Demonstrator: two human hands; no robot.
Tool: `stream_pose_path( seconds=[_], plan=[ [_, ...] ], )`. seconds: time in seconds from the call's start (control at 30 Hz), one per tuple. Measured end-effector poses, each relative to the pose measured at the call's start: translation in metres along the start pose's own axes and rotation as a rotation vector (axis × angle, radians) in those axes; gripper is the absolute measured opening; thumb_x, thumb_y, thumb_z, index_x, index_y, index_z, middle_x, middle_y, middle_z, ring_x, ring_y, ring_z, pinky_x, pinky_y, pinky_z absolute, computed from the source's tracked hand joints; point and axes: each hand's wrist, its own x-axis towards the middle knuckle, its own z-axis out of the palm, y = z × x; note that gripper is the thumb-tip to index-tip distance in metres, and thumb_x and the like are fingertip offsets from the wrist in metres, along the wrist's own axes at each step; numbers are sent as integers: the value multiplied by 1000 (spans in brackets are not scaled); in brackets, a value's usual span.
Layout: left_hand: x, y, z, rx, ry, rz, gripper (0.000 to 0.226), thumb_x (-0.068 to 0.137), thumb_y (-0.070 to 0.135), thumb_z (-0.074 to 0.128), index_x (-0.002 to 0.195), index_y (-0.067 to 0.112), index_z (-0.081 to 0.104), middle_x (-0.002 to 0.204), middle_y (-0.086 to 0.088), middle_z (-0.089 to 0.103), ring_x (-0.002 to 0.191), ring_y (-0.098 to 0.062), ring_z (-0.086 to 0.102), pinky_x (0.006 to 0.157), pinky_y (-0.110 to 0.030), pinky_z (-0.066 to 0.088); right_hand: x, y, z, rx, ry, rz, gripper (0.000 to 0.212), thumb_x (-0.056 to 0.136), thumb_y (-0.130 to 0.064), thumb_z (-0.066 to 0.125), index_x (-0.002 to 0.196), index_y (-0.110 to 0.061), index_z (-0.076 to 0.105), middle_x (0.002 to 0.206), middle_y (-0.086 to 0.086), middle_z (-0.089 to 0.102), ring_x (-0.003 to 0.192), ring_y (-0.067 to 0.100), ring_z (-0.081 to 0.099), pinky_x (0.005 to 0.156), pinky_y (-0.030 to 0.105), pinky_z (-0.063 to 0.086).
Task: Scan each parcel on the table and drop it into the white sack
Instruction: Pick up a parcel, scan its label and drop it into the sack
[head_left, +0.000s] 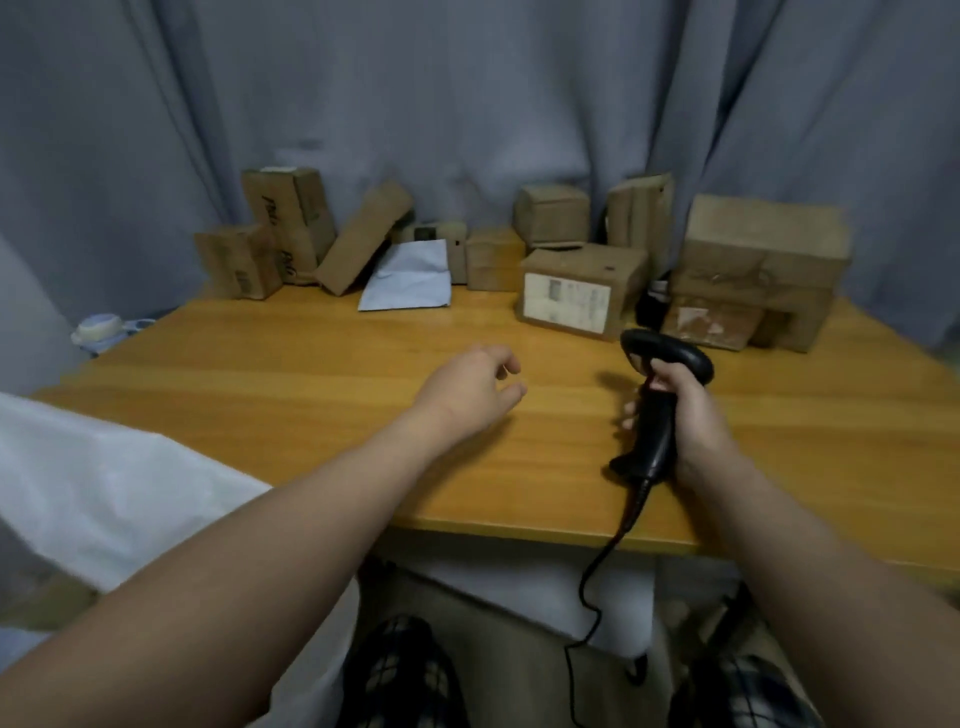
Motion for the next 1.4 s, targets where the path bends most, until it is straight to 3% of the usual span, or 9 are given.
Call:
stream_pose_path(
  seconds=[0.3, 0.43, 0.6, 0.83, 1.03, 1.13, 1.3, 1.33, 1.4],
  plan=[
    [150, 39, 45, 175, 33, 30, 66, 90, 51, 56, 144, 21, 33, 142, -11, 31, 131, -30, 32, 107, -42, 32, 47, 2, -1, 142, 141, -65, 24, 90, -27, 62, 84, -4, 58, 65, 15, 57, 50, 25, 56, 51, 30, 51],
    [214, 46, 42, 210, -55, -14, 69, 94, 62, 35, 149, 22, 29, 154, -14, 24, 141, -34, 21, 113, -46, 22, 57, 10, 4, 25, 278, -247, 30, 91, -26, 63, 64, -13, 62, 53, -4, 56, 57, 15, 57, 58, 29, 42],
    [248, 26, 40, 340, -160, 19, 72, 89, 74, 16, 151, 37, 22, 160, -1, 19, 146, -30, 15, 114, -53, 12, 61, 10, 7, -47, 214, -245, 30, 91, -27, 62, 67, -9, 59, 56, 1, 49, 55, 15, 51, 53, 26, 38],
    [202, 12, 18, 484, -114, 168, 83, 78, 75, 51, 149, 44, 20, 153, 4, 30, 130, -28, 30, 100, -45, 26, 62, 10, 10, -1, 186, -268, 28, 92, -23, 62, 65, -13, 61, 52, -5, 51, 53, 11, 51, 51, 23, 38],
    [131, 7, 1, 455, -111, 140, 86, 75, 70, 60, 147, 48, 19, 132, 1, 34, 116, -24, 31, 97, -41, 27, 49, 4, 11, 67, 180, -271, 27, 93, -25, 59, 68, -13, 58, 60, -2, 52, 53, 7, 53, 53, 21, 40],
    [98, 6, -7, 421, -114, 164, 85, 74, 69, 63, 146, 46, 23, 125, 0, 32, 115, -21, 30, 97, -38, 30, 40, 5, 7, 83, 149, -219, 29, 88, -35, 62, 74, -10, 60, 65, 5, 55, 59, 17, 55, 56, 26, 42],
    [80, 9, -28, 416, -235, 151, 80, 75, 64, 67, 142, 41, 30, 159, -7, 2, 143, -35, 10, 113, -49, 16, 7, 6, 17, 13, 97, -128, 24, 91, -32, 60, 77, -13, 61, 73, 2, 59, 67, 16, 57, 60, 28, 42],
    [84, 13, -30, 424, -272, 155, 80, 75, 61, 69, 141, 38, 31, 160, -9, 4, 144, -35, 11, 115, -51, 17, 1, 6, 19, 22, 111, -123, 23, 91, -31, 61, 76, -13, 60, 72, 2, 58, 67, 15, 57, 60, 27, 42],
    [91, 21, -31, 333, -354, 136, 78, 74, 50, 75, 137, 31, 34, 151, -9, 32, 133, -29, 36, 109, -49, 35, -11, 8, 19, 24, 148, -131, 24, 90, -31, 63, 73, -14, 59, 68, 0, 56, 65, 14, 55, 60, 28, 41]
  ],
)
